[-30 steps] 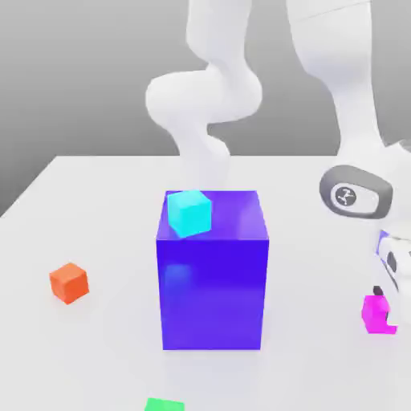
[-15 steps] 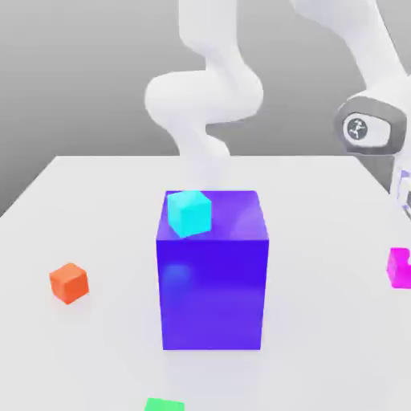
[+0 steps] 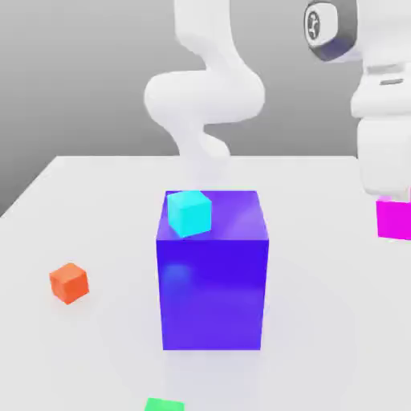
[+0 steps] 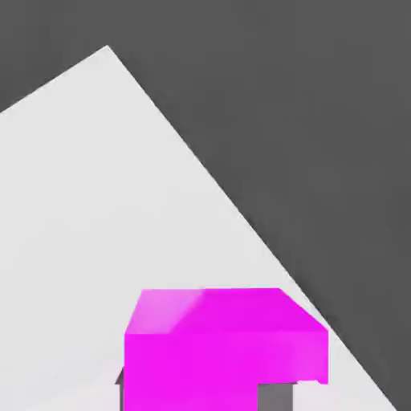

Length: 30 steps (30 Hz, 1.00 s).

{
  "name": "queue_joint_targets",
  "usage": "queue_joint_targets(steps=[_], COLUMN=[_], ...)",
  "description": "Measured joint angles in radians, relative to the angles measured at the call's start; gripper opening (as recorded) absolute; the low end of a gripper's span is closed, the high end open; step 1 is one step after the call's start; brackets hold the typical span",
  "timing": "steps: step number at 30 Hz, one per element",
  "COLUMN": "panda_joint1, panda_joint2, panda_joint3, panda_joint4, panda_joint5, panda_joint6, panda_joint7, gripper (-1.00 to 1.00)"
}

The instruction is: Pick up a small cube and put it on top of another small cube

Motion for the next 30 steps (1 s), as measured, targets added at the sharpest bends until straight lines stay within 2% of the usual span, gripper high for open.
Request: queue_joint_targets(steps=[7, 13, 17, 25, 30], panda_joint1=[-0.134, -0.237, -0.254, -0.265, -0.255], panda_joint2=[0.120, 0.293, 0.427, 0.544, 0.596], panda_joint3=[-0.096, -0.148, -0.208, -0.208, -0.221], panda_joint4=[0.054, 0.087, 0.103, 0.113, 0.115], panda_joint5=[-0.026, -0.095, -0.159, -0.134, -0.150], panda_joint6=[0.015, 0.079, 0.138, 0.221, 0.277], panda_joint7=[0.075, 0.173, 0.250, 0.239, 0.251], gripper=[-1.00, -1.00, -1.00, -1.00, -1.00])
